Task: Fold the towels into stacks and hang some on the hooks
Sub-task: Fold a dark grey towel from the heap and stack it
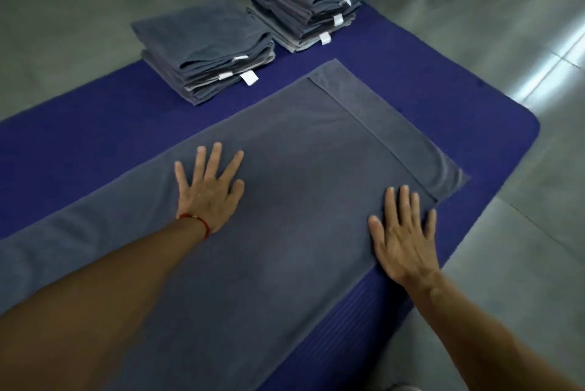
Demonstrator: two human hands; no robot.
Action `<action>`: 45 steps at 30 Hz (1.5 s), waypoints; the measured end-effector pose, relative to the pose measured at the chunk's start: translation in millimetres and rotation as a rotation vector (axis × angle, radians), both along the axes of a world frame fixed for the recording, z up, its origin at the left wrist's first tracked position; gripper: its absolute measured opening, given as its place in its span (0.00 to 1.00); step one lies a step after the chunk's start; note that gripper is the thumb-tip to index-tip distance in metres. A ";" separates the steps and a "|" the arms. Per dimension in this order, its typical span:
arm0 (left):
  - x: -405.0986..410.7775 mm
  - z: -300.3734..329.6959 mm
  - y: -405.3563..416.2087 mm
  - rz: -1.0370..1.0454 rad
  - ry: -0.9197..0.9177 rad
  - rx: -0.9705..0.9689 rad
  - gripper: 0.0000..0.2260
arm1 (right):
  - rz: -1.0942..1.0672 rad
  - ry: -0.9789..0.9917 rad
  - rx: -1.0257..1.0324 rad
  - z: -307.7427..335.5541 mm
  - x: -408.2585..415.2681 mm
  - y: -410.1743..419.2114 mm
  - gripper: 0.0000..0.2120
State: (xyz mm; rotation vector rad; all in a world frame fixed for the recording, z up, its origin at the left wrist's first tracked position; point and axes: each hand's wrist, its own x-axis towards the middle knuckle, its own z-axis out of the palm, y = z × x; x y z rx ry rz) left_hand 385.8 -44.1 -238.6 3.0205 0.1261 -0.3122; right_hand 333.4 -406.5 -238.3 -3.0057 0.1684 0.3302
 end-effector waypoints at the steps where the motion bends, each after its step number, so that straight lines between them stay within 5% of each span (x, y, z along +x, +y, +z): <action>1: -20.9 -0.4 12.1 -0.010 -0.021 0.005 0.26 | 0.074 -0.013 0.028 -2.7 -16.4 30.2 0.38; 8: -204.1 -1.4 162.7 0.298 0.025 0.027 0.26 | 0.521 -0.099 0.181 -8.3 -137.1 233.7 0.33; 14: -314.1 7.7 289.2 0.579 0.109 -0.001 0.24 | 0.948 0.025 0.312 0.0 -242.3 347.7 0.31; 20: -317.4 22.5 351.1 0.706 0.119 -0.092 0.26 | 1.446 0.187 0.382 16.4 -312.8 391.1 0.41; 23: -302.7 30.3 366.8 0.721 0.030 -0.277 0.30 | 1.595 0.199 0.332 19.7 -338.5 387.7 0.33; 28: -280.2 39.0 377.9 0.757 -0.063 -0.501 0.20 | 1.690 0.141 0.210 15.8 -348.5 386.1 0.24; 34: -274.2 48.2 377.9 0.928 -0.185 -0.816 0.18 | 1.476 -0.025 0.515 16.5 -344.6 387.5 0.21; 38: -265.5 69.3 367.6 0.861 -0.264 -0.925 0.15 | 0.700 0.165 1.034 42.1 -303.9 369.2 0.11; 41: -250.5 89.6 364.1 0.618 -0.268 -0.608 0.12 | 0.358 0.171 1.059 64.4 -244.7 335.2 0.05; 45: -201.3 121.0 336.5 0.350 -0.305 -0.279 0.11 | 0.256 0.030 0.952 98.5 -155.1 277.4 0.12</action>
